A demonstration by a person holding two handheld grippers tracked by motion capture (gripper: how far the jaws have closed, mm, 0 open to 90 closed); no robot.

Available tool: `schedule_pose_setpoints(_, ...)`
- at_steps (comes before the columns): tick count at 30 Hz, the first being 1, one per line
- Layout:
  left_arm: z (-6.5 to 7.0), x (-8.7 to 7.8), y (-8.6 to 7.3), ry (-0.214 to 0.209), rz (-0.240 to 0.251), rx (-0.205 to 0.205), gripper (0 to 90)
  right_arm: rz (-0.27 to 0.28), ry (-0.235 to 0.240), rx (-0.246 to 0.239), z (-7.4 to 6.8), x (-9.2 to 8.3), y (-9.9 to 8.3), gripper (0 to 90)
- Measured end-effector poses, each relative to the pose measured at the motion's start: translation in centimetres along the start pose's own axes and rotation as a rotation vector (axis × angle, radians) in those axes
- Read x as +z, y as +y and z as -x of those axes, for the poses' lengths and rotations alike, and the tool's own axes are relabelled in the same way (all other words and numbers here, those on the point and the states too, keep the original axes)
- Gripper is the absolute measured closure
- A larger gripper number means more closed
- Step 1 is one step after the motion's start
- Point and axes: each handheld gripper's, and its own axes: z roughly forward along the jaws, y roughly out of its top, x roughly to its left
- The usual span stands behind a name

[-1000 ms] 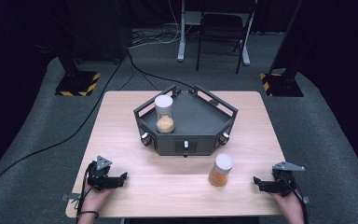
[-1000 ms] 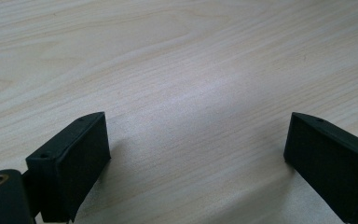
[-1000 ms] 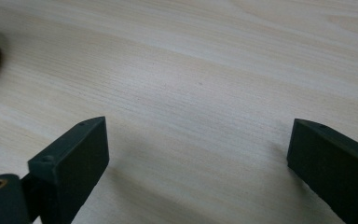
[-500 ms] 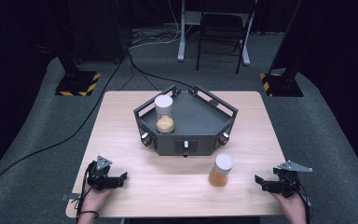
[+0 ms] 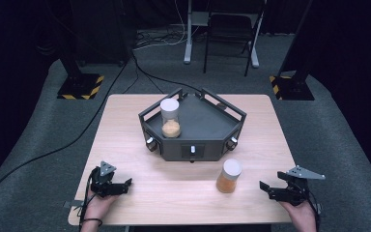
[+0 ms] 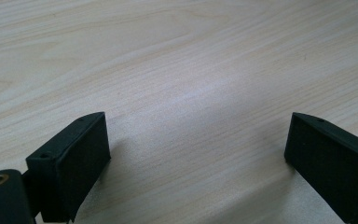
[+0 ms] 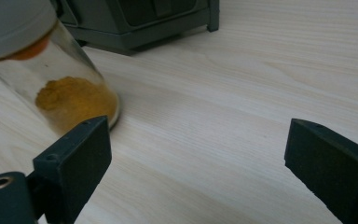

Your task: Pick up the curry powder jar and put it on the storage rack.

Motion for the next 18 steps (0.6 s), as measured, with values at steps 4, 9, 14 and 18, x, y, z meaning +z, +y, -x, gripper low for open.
schedule_pose_setpoints(4, 0.0, 0.0, 0.0, -0.001, 0.000, 0.000, 6.2, 0.024, 0.031, 0.008, -0.2, -0.3, 0.1, 6.8)
schedule_pose_setpoints(9, 0.1, 0.1, 0.1, 0.001, -0.002, -0.001, 5.8, 0.036, 0.051, -0.009, -1.0, -0.4, 0.4, 7.0)
schedule_pose_setpoints(14, 0.0, 0.1, 0.1, 0.000, -0.001, -0.001, 5.6, 0.039, 0.066, -0.028, -1.8, -0.3, 0.8, 7.6)
schedule_pose_setpoints(18, 0.0, 0.1, 0.1, 0.000, -0.002, -0.002, 5.6, 0.059, 0.087, -0.051, -2.7, -0.5, 1.1, 7.7)
